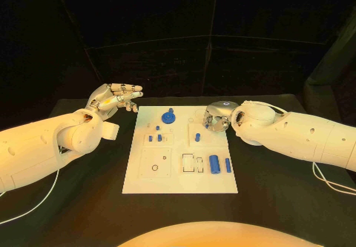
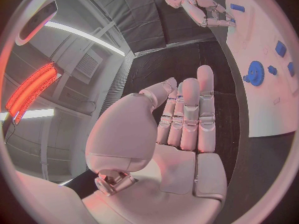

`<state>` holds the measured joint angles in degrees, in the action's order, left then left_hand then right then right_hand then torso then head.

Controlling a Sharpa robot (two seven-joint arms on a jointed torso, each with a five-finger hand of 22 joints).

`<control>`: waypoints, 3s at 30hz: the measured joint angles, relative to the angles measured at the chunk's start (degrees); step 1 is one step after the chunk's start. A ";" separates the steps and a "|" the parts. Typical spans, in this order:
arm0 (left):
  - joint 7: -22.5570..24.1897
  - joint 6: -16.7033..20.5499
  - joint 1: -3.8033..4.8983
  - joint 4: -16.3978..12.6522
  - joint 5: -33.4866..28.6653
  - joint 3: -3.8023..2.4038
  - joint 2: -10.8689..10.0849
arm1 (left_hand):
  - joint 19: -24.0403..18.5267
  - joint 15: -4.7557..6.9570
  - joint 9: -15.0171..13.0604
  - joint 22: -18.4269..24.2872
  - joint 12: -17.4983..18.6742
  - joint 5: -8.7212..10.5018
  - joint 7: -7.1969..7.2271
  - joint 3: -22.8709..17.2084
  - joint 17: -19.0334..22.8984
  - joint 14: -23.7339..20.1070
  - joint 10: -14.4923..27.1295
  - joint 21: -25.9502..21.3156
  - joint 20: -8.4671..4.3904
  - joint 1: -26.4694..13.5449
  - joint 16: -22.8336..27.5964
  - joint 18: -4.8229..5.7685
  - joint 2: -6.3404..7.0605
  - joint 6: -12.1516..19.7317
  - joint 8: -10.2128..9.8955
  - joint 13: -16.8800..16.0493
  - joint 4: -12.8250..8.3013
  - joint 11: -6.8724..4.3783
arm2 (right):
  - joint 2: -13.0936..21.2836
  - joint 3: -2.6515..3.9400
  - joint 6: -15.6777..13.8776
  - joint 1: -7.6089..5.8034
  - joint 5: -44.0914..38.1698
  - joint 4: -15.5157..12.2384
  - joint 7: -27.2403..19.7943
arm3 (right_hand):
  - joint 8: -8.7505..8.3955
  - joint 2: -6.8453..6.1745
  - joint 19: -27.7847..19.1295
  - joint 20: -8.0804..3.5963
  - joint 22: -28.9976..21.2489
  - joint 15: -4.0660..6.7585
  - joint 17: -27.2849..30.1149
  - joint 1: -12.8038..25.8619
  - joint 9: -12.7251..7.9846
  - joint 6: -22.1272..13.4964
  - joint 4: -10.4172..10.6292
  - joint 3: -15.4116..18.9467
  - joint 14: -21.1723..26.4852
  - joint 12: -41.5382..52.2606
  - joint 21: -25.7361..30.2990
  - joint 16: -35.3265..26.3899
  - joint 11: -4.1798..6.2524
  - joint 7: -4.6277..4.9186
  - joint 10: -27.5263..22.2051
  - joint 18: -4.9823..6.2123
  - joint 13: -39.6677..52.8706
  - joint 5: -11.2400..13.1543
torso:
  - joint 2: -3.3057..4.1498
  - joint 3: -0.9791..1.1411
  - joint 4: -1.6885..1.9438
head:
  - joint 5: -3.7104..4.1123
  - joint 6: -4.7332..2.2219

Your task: Assemble the parts on the task board

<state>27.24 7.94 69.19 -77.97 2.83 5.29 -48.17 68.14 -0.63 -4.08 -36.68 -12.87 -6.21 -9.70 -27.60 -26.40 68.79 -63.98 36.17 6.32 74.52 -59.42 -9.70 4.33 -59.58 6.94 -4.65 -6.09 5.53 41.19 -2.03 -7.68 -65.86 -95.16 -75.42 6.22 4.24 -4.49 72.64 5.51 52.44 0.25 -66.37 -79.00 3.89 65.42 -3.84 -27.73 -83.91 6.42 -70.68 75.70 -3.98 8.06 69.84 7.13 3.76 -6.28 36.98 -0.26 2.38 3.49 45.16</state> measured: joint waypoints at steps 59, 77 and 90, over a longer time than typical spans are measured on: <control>-0.53 0.14 0.09 0.03 -0.09 0.00 0.31 | 0.00 -0.01 0.01 0.02 -0.22 0.00 0.00 0.14 0.21 0.01 0.00 0.00 0.00 0.49 0.00 0.00 -0.04 0.00 0.00 0.04 -0.48 0.00 | -5.69 -1.45 -7.42 0.40 3.35 -13.76 1.05 | -0.27 0.12 0.78 -0.39 1.71 0.28 0.90 1.20 0.15 1.00 -1.12 -3.77 -0.13 -0.10 -1.17 0.00 0.19 -0.15 0.59 0.00 -0.10 0.24 | 0.03 -0.08 0.09 | -5.88 1.26; -0.61 0.16 0.09 0.12 -0.10 0.00 0.78 | 0.00 -0.01 0.01 0.01 -0.22 0.00 0.00 0.30 0.31 0.01 0.00 0.00 0.00 0.49 0.00 0.01 -0.04 0.00 0.22 0.09 -0.64 0.00 | -8.78 -2.80 -4.02 3.22 0.73 -11.41 0.28 | -0.48 0.12 0.78 -0.39 1.71 0.28 0.89 1.20 0.14 0.99 -1.12 -3.77 -0.13 -0.10 -1.17 0.00 0.19 -0.16 0.59 -0.01 -0.10 0.24 | 0.01 -0.01 -0.05 | -7.21 2.20; -0.68 0.14 0.09 0.28 -0.10 0.00 0.85 | 0.00 -0.01 0.01 0.01 -0.44 0.00 0.00 0.30 0.30 0.01 0.00 0.01 0.00 0.49 0.00 0.01 -0.04 0.00 0.21 0.08 -0.64 0.00 | -9.21 -2.82 -3.84 3.64 -0.81 -11.20 0.18 | -0.44 0.12 0.78 -0.39 1.66 0.28 0.89 1.20 0.14 0.93 -1.13 -3.76 -0.13 -0.31 -1.17 0.00 0.19 -0.21 0.59 -0.01 -0.10 0.25 | 0.01 -0.01 -0.05 | -7.55 2.71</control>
<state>26.56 8.08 69.28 -77.70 2.73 5.29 -47.33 68.14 -0.63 -4.07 -36.67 -13.32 -6.21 -9.70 -27.30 -26.11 68.80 -63.98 36.17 6.32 75.00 -59.42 -9.69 4.29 -59.58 7.16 -4.56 -6.73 5.53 31.98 -4.86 -11.52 -62.22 -95.96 -86.62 6.40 3.80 -4.37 73.42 5.12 54.10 0.53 -65.48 -77.80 4.04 66.35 -4.98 -31.49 -84.04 6.11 -71.85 75.70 -3.80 7.84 70.42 7.12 3.66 -6.03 36.99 -0.27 2.33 -4.05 47.87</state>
